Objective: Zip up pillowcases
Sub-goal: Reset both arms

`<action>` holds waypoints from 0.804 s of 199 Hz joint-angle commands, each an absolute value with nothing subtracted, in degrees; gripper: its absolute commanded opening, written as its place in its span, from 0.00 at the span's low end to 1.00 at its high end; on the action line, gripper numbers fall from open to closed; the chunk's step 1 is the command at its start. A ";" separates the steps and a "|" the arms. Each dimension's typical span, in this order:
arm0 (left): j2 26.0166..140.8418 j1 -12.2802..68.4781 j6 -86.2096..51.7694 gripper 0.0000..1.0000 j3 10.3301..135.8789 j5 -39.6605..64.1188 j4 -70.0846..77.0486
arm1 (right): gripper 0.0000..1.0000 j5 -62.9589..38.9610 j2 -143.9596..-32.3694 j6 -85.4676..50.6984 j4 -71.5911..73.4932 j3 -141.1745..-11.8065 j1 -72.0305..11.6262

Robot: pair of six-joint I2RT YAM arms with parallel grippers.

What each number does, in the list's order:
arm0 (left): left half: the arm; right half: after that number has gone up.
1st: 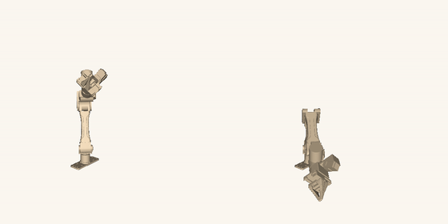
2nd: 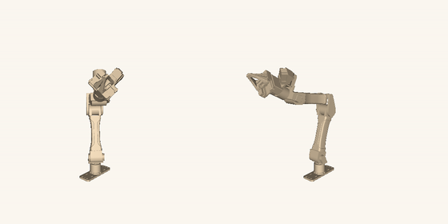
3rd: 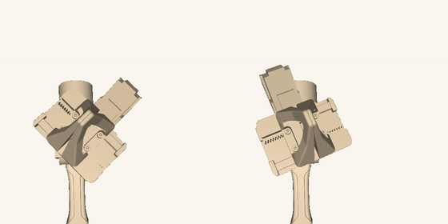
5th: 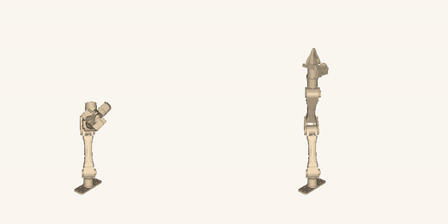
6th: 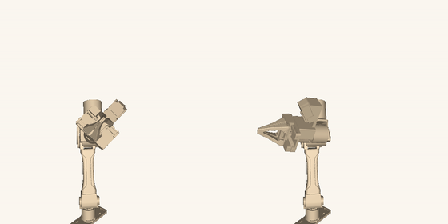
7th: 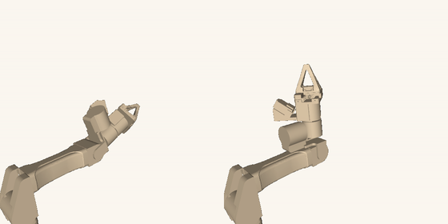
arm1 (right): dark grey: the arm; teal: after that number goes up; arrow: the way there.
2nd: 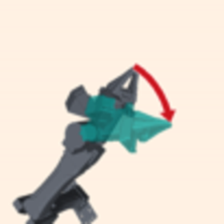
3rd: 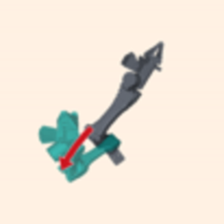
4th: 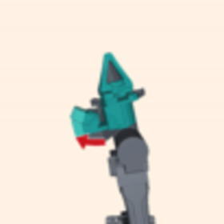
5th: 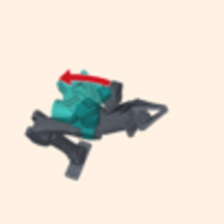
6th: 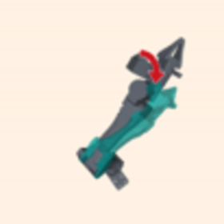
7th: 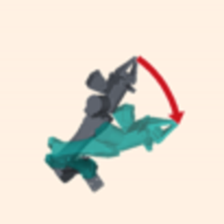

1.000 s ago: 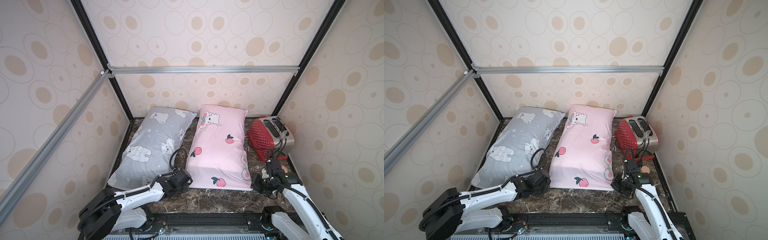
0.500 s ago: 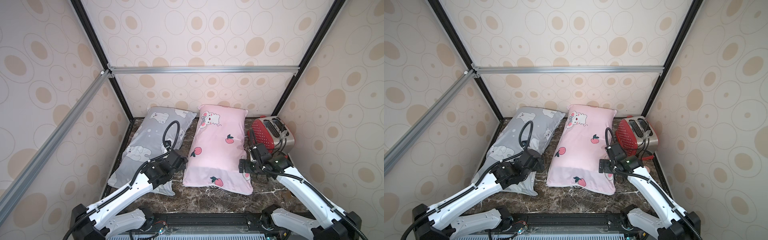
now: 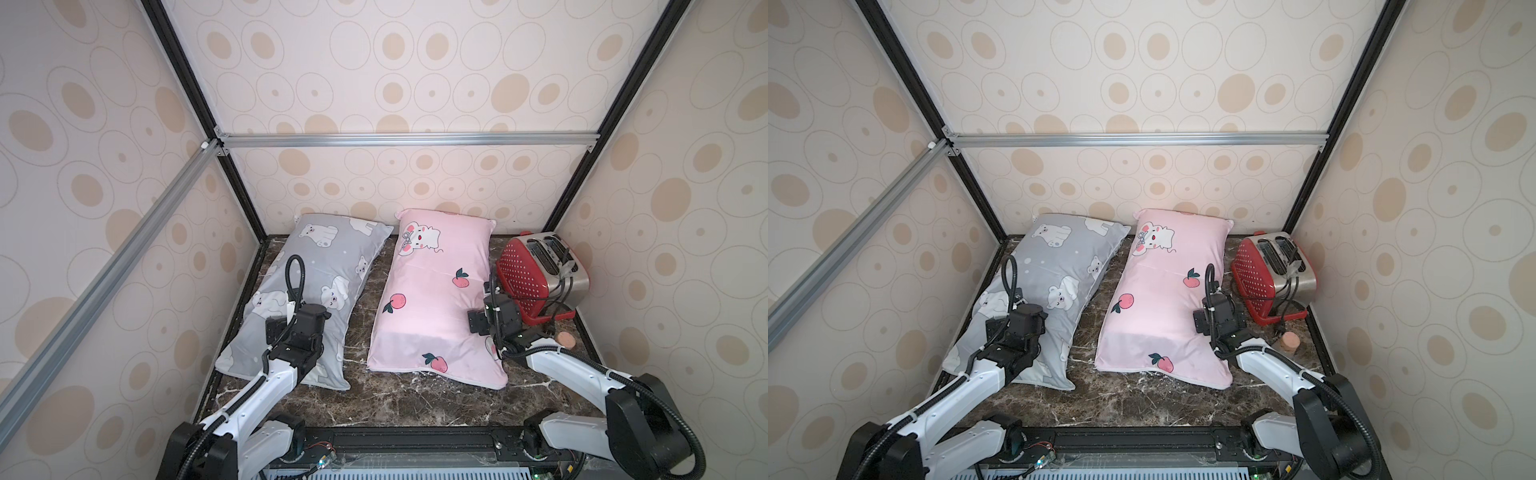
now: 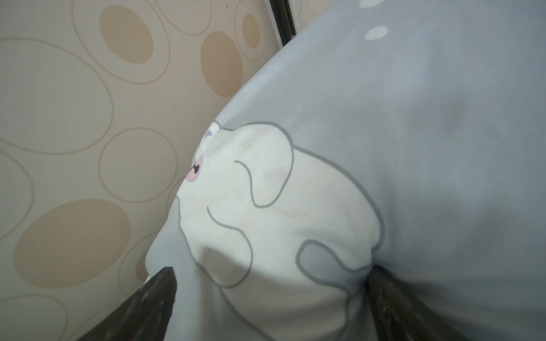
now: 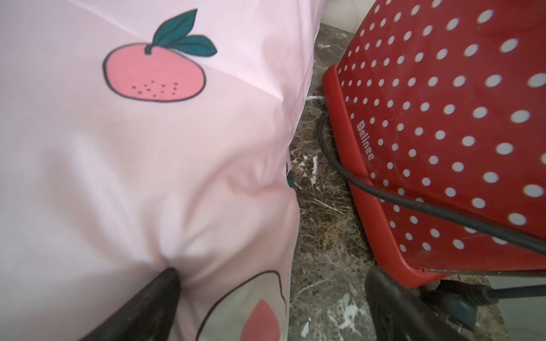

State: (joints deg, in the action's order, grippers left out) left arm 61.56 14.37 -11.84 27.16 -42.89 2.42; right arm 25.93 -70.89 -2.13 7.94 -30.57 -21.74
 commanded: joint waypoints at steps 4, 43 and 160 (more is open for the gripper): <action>67.01 10.51 -6.62 0.99 24.56 -36.74 18.05 | 1.00 28.79 -70.97 2.39 25.56 -23.79 -19.55; 73.08 7.02 -5.42 0.99 23.94 -30.69 28.56 | 1.00 26.08 -72.62 2.04 40.06 -17.98 -16.37; 88.26 -0.97 -4.54 0.99 24.39 -15.55 48.45 | 1.00 13.90 -89.59 0.38 57.79 -19.41 -5.04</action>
State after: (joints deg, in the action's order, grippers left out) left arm 84.58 -0.62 -5.87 26.17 -20.49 41.10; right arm 17.87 -86.46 1.10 52.10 -19.42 -7.42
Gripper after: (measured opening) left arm 0.993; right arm 0.997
